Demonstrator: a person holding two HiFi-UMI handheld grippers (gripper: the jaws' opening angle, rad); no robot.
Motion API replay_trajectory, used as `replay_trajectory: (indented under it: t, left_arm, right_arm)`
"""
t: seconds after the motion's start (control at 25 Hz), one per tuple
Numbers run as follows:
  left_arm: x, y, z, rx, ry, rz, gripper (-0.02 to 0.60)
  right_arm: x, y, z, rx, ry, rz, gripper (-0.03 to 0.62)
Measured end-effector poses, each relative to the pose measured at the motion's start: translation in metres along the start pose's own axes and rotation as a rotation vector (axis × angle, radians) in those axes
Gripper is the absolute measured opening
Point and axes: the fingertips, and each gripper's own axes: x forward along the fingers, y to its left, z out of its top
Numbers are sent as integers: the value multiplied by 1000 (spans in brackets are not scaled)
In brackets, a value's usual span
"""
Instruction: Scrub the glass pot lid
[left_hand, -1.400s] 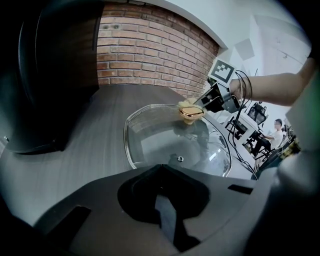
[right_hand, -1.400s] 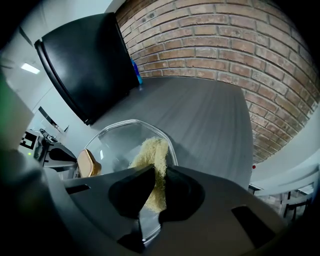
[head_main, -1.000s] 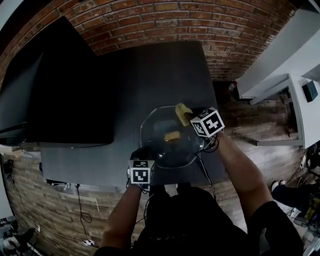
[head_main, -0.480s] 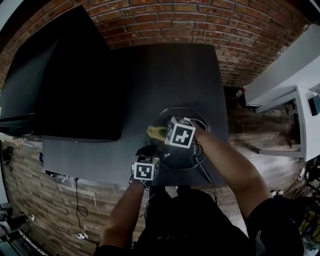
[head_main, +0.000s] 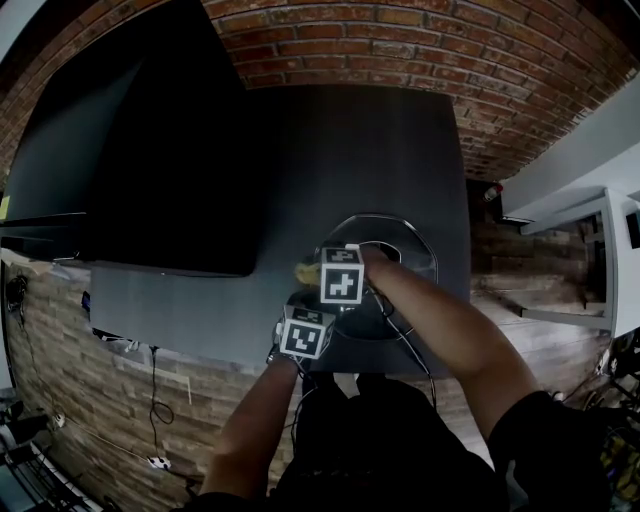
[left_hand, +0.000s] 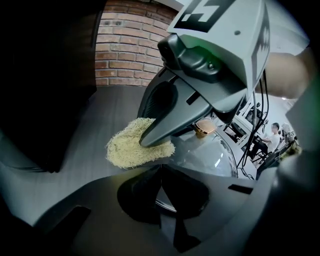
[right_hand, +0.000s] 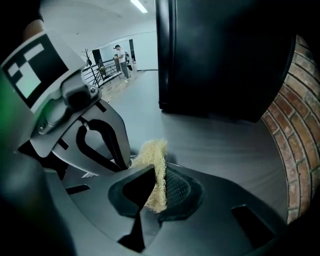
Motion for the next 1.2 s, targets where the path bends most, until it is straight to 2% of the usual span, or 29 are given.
replay_trajectory:
  t: [0.16, 0.4, 0.6, 0.84, 1.0, 1.2]
  left_arm:
    - [0, 1, -1, 4, 4, -5, 34]
    - [0, 1, -1, 7, 3, 3, 34]
    - [0, 1, -1, -2, 4, 0, 34]
    - [-3, 5, 3, 23, -3, 21, 34]
    - [0, 5, 3, 19, -3, 23, 34]
    - [2, 5, -2, -7, 5, 16, 34]
  right_arm:
    - [7, -10, 2, 42, 1, -14, 51]
    - [4, -24, -11, 200, 40, -14, 52]
    - [-5, -51, -21, 331, 14, -61, 52]
    - [-6, -92, -70, 474, 16, -167, 52]
    - [-32, -98, -85, 562, 10, -176, 52]
    - [-43, -108, -125, 636, 19, -232, 51]
